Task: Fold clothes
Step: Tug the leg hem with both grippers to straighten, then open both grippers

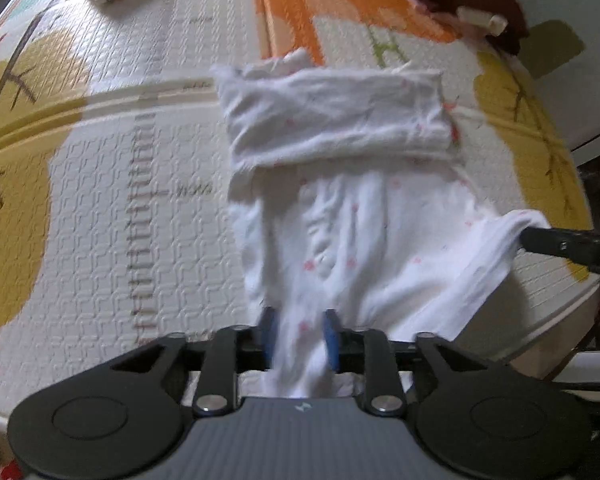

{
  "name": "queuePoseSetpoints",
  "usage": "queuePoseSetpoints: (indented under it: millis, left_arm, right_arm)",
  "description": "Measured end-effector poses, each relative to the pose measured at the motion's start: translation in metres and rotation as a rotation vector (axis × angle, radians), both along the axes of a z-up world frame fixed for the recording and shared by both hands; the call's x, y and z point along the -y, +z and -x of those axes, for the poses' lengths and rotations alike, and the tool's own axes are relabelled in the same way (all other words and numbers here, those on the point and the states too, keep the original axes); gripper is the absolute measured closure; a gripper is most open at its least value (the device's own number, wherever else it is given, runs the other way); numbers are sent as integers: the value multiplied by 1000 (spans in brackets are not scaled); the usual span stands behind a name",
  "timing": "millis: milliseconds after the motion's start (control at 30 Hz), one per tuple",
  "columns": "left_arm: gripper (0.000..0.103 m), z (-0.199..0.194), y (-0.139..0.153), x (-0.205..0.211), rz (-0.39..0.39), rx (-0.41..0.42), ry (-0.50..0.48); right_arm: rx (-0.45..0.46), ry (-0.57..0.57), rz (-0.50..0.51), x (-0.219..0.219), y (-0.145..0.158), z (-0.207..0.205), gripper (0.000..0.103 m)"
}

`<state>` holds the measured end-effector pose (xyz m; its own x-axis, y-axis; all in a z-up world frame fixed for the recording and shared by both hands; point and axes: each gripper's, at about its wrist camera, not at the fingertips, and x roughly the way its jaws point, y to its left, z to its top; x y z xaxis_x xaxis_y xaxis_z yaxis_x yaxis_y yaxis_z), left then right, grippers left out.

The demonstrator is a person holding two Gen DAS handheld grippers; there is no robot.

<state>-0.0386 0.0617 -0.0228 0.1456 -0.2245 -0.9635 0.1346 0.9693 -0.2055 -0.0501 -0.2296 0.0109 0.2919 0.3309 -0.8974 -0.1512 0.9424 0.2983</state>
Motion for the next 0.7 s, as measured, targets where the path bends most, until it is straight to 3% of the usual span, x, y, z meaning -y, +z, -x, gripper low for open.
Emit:
queuePoseSetpoints:
  millis: [233,433,700]
  left_arm:
    - [44,13,-20,-2,-20,-63,24]
    - [43,20,-31,-2,-26,-102,27]
    - [41,25,-32,-3,-24,-100,23]
  right_arm:
    - [-45,-14,3,7,-12,8,96]
    - [-85,-51,22,15,-20,12,90]
    - [-84,-111,95,31,-24,18,71]
